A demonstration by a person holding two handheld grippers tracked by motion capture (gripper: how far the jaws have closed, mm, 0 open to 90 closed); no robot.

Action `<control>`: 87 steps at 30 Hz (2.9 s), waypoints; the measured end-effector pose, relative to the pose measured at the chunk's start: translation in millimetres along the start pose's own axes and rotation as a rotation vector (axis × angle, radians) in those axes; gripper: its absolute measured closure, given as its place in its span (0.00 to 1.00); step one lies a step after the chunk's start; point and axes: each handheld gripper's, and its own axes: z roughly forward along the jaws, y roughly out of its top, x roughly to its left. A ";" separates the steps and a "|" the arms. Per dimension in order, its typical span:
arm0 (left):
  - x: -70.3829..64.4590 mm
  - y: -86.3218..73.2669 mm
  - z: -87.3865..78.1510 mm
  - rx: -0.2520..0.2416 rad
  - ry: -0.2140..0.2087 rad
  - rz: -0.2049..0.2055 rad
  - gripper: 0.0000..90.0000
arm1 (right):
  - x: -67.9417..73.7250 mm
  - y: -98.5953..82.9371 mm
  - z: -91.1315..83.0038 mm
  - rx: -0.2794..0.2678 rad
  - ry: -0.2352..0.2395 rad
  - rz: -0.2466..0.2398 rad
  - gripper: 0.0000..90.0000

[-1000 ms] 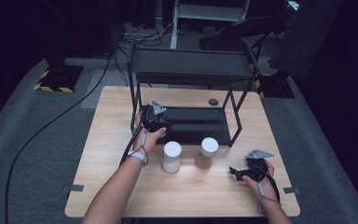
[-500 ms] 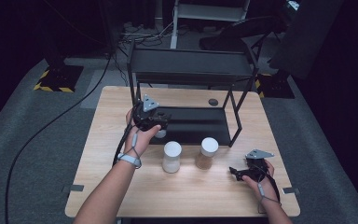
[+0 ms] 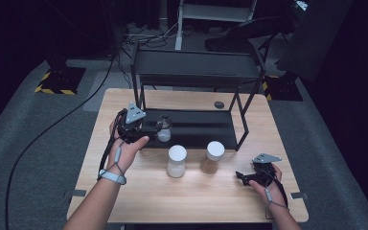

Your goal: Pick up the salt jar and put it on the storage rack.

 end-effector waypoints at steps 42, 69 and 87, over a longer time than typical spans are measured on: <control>36.0 -106.0 -37.7 0.119 0.005 -0.074 0.16 | 0.2 0.3 0.0 0.001 -0.001 0.000 0.02; 20.3 -127.3 -10.0 0.338 0.032 -0.090 0.14 | 0.1 0.4 0.1 0.001 0.000 -0.001 0.02; 16.2 -150.3 -3.7 0.333 0.050 -0.113 0.08 | 0.1 0.4 0.1 0.001 -0.001 -0.001 0.02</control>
